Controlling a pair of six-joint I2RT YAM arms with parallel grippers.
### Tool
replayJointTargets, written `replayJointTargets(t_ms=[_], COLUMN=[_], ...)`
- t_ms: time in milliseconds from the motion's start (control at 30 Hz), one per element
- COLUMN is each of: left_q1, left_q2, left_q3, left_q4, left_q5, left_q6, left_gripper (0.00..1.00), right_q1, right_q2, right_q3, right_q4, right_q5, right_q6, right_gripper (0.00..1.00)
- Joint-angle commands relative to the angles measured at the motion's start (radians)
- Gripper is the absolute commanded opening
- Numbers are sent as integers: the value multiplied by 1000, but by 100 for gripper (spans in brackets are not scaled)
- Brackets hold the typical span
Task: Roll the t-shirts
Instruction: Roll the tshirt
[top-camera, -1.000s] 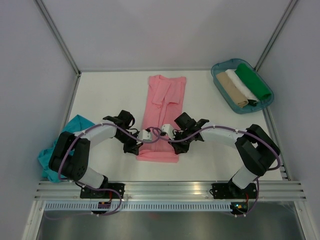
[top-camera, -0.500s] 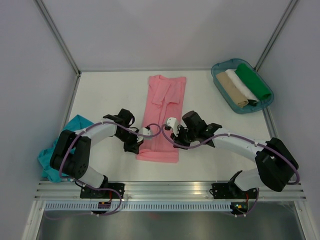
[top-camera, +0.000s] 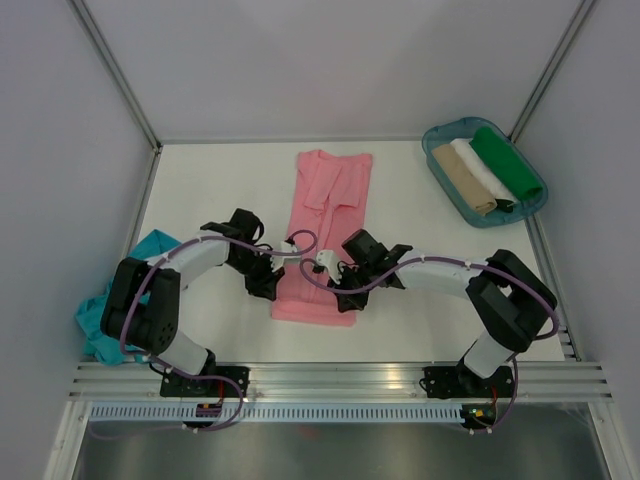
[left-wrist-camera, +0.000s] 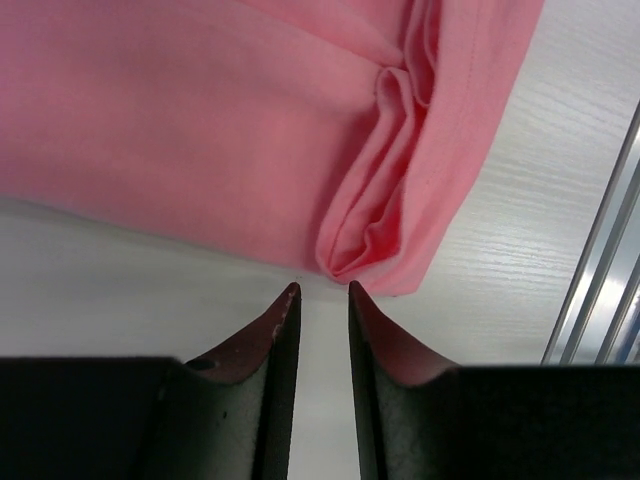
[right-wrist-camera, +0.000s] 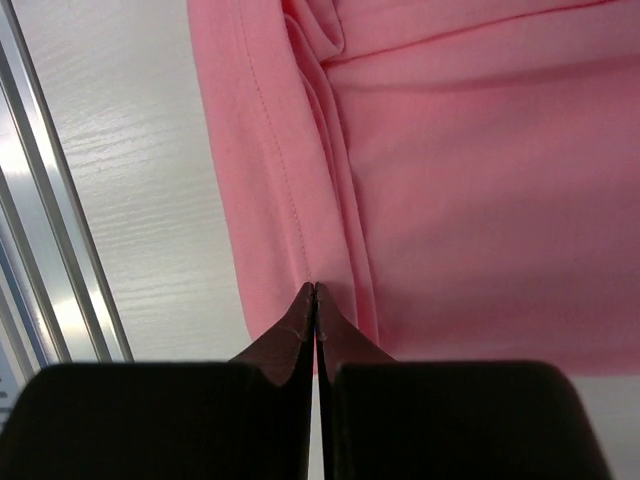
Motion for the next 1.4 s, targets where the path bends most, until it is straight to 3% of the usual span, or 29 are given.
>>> replayJointTargets(t_ms=[0, 267, 567, 633, 700, 800, 933, 1133, 1367], left_q1=[41, 99, 104, 102, 102, 97, 14, -249, -272], left_q2=[23, -61, -328, -354, -391, -415, -496, -625, -745], left_q3=[55, 61, -172, -191, -201, -203, -270, -421, -554], left_q4=[34, 95, 212, 213, 231, 235, 236, 258, 294], left_q5=[10, 25, 96, 98, 107, 125, 122, -107, -171], left_q6=[-85, -162, -108, -61, -41, -36, 143, 309, 413], left_gripper=[31, 30, 26, 29, 42, 47, 50, 49, 49], right_q1=[3, -17, -17, -17, -17, -17, -17, 38, 136], right_q2=[27, 18, -51, -122, -200, -283, -361, -424, -404], right_q3=[63, 54, 9, -23, -64, -104, -112, -127, -186], right_q4=[-27, -8, 53, 125, 177, 196, 134, 51, 90], right_q5=[13, 75, 131, 119, 122, 130, 136, 223, 223], right_q6=[9, 69, 132, 126, 109, 63, -8, -120, -143], right_gripper=[2, 1, 1, 4, 7, 13, 21, 28, 28])
